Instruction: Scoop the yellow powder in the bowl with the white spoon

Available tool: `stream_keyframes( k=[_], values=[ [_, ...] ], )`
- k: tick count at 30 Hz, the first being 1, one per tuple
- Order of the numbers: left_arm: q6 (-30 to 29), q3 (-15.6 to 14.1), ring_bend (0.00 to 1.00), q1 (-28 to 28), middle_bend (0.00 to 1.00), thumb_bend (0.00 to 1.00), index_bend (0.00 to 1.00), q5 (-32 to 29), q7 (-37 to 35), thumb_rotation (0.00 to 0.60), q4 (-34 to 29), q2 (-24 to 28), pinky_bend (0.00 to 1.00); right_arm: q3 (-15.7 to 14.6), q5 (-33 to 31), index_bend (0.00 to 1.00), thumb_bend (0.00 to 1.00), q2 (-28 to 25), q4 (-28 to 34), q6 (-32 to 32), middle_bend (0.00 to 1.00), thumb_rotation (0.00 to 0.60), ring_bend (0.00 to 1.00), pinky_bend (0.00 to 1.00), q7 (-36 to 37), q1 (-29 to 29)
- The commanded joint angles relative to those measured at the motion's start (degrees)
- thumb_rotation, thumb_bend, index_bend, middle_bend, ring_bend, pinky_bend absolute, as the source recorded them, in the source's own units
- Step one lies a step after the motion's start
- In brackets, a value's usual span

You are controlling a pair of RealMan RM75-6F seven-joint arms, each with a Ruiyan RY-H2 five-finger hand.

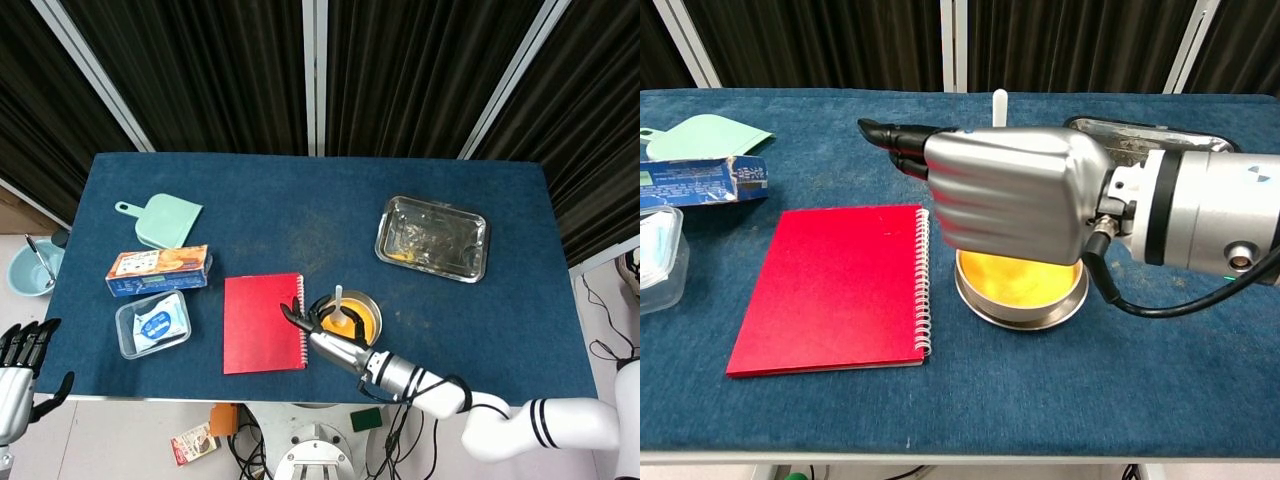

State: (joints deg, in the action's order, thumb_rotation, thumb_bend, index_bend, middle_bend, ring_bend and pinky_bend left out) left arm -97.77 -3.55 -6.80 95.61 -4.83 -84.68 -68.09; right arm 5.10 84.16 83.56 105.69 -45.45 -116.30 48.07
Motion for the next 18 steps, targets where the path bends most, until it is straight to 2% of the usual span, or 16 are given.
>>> stream_keyframes(
  k=[1, 8, 16, 18],
  values=[
    [0.01, 0.05, 0.07, 0.1, 0.11, 0.33, 0.07, 0.12, 0.04, 0.6, -0.02, 0.04, 0.07, -0.73, -0.63, 0.88, 0.45, -0.15, 0.56, -0.93, 0.48, 0.6, 0.17, 0.0, -0.47, -0.03],
    [0.43, 0.1, 0.07, 0.55, 0.11, 0.33, 0.07, 0.51, 0.68, 0.6, -0.6, 0.05, 0.07, -2.25, -2.37, 0.89, 0.44, -0.59, 1.22, -3.25, 0.52, 0.6, 0.22, 0.0, -0.68, -0.16],
    [0.62, 0.06, 0.07, 0.71, 0.11, 0.33, 0.07, 0.64, 1.48, 0.6, -1.34, 0.28, 0.07, -3.6, -3.27, 0.91, 0.45, -0.63, 0.91, -5.21, 0.62, 0.6, 0.34, 0.0, 0.9, 0.05],
    [0.63, 0.09, 0.07, 0.75, 0.11, 0.33, 0.07, 0.67, 1.74, 0.6, -1.62, 0.41, 0.07, -3.84, -3.16, 0.91, 0.45, -0.74, 0.76, -5.53, 0.63, 0.6, 0.34, 0.0, 1.28, 0.19]
  ],
)
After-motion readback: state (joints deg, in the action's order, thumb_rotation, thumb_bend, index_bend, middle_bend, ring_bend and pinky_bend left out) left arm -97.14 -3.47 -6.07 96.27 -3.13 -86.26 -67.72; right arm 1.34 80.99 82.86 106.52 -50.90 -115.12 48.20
